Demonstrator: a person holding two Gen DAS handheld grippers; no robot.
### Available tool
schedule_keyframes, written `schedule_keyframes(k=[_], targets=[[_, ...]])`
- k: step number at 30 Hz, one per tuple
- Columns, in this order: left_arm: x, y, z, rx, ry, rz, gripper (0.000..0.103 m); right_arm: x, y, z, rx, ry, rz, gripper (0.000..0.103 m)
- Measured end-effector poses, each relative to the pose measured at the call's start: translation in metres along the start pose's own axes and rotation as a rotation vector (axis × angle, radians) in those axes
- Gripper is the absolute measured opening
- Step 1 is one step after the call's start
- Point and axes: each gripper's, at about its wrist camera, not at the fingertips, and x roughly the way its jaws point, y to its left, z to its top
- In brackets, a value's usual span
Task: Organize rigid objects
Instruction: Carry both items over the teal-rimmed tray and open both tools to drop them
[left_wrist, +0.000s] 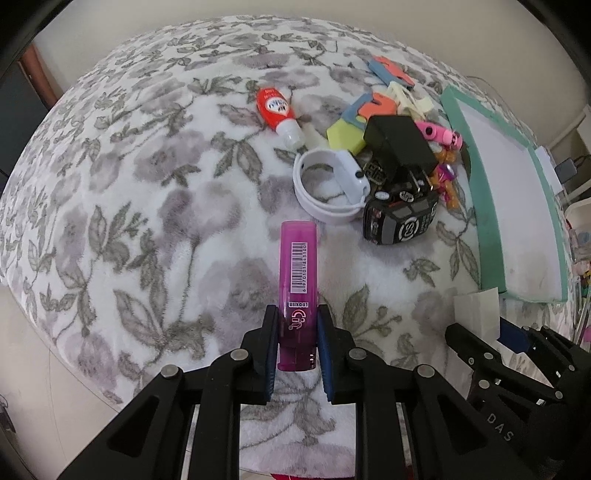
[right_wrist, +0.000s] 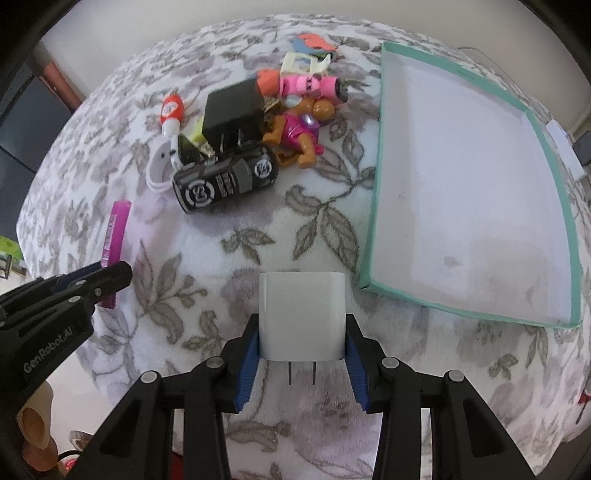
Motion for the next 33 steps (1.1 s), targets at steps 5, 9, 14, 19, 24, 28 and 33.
schedule_keyframes(k=[5,9,14,19,24,28,33], targets=[[-0.029,0.006,0.012,-0.006,-0.034,0.006,0.021,-0.018,-0.014,0.004,0.047,-0.061,0.042,0.044],[-0.054,-0.003,0.025,-0.018,-0.079,0.011,0.021,-0.041,-0.027,0.010,0.089,-0.150,0.033,0.044],[-0.082,-0.050,0.050,0.013,-0.141,-0.005,0.021,-0.059,-0.056,0.015,0.169,-0.255,-0.055,0.044],[-0.092,-0.111,0.065,0.069,-0.153,-0.054,0.021,-0.074,-0.099,0.016,0.288,-0.340,-0.178,0.044],[-0.094,-0.162,0.071,0.114,-0.176,-0.083,0.021,-0.079,-0.140,0.014,0.409,-0.374,-0.263,0.044],[-0.084,-0.194,0.075,0.108,-0.167,-0.121,0.021,-0.078,-0.162,0.011,0.456,-0.386,-0.300,0.044],[-0.059,-0.213,0.075,0.090,-0.129,-0.154,0.021,-0.067,-0.184,0.004,0.520,-0.356,-0.301,0.044]])
